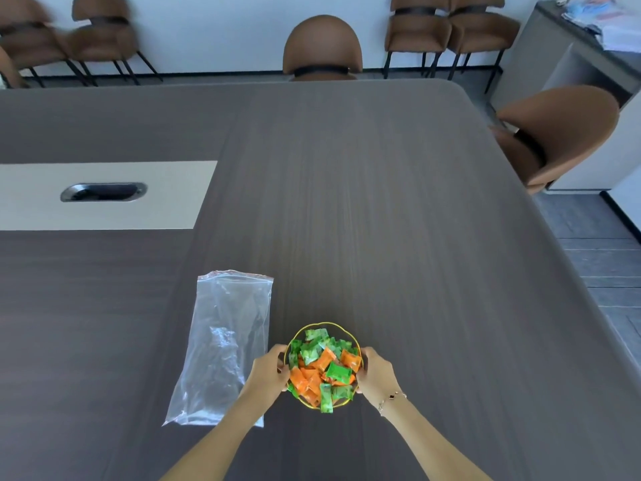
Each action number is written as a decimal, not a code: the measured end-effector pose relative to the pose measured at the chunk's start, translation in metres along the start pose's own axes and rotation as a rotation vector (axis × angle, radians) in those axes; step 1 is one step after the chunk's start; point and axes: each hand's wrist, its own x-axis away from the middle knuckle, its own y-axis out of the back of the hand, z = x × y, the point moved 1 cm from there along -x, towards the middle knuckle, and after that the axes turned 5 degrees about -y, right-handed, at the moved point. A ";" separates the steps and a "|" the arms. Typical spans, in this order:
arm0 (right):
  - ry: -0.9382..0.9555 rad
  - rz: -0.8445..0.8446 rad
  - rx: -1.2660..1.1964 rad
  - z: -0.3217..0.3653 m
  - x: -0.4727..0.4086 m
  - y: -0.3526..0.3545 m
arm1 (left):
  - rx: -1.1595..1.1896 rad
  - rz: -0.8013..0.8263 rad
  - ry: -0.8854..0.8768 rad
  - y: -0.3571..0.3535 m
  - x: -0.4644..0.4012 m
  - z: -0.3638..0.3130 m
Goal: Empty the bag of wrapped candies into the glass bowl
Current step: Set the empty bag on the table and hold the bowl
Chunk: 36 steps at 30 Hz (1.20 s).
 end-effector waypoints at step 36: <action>0.084 -0.056 0.095 0.241 -0.329 0.186 | -0.021 -0.144 -0.104 0.099 -0.371 -0.205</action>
